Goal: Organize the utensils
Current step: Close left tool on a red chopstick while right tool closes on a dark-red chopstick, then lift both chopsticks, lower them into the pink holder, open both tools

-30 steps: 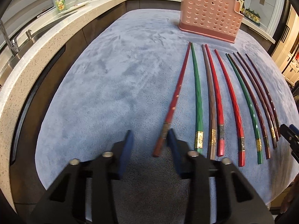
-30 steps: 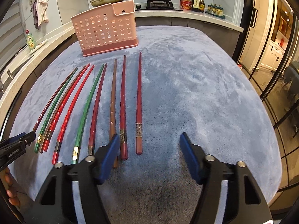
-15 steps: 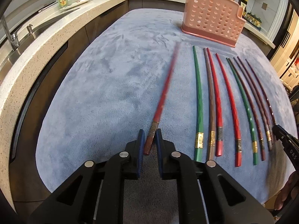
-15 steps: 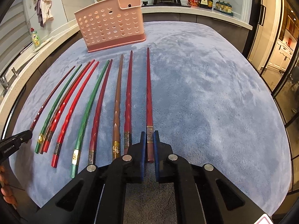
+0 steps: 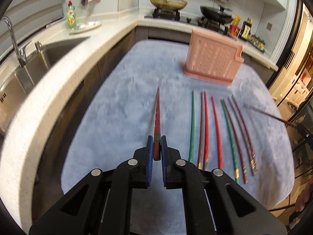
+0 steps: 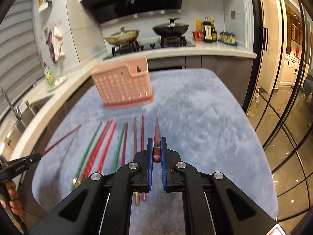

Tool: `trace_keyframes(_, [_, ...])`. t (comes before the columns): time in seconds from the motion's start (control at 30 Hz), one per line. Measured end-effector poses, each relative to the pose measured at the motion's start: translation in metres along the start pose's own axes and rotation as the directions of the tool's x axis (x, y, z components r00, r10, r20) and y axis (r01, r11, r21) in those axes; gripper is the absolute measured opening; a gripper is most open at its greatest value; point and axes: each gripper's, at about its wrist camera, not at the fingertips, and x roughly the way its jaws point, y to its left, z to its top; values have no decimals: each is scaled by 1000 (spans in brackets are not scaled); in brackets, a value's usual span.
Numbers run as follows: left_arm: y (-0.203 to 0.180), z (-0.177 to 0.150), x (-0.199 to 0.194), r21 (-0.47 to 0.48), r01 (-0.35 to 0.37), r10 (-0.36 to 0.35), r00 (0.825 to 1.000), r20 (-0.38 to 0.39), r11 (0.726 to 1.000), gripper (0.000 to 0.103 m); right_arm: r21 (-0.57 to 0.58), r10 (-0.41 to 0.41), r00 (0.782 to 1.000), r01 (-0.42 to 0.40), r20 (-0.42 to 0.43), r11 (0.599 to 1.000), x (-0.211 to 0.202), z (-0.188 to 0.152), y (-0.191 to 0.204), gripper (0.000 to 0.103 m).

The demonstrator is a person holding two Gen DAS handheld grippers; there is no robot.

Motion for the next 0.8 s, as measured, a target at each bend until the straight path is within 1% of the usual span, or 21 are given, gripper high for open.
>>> trace_keyframes(0.23, [-3,55,-24,0,19,-19,996,85,1000,7,19,25,996,-26,86,999,-13,50,-6,7])
trace_keyframes(0.37, [-9,93,-30,8,12,-13,990,143,1000,7,37,49,990,-54,131,998,-16,81,-7,7])
trace_keyframes(0.5, [-21,135,-35,17,27,-29,981,192,1000,7,56,71,983,-81,169,995,-15,112,-6,7])
trace_keyframes(0.57, [-26,149,-40,20,38,-42,976,213,999,7,64,94,976,-108,195,992,-15,127,-3,7])
trace_keyframes(0.67, [-39,174,-51,32,55,-62,961,268,998,7,60,113,962,-132,249,989,-20,153,4,7])
trace_keyframes(0.73, [-50,195,-61,31,70,-77,945,319,997,7,61,128,951,-151,283,987,-21,170,10,7])
trace_keyframes(0.77, [-52,200,-64,30,76,-82,940,333,997,7,62,137,943,-163,302,985,-21,181,13,7])
trace_keyframes(0.8, [-57,211,-70,26,85,-89,928,361,996,7,62,143,936,-171,321,983,-20,191,16,7])
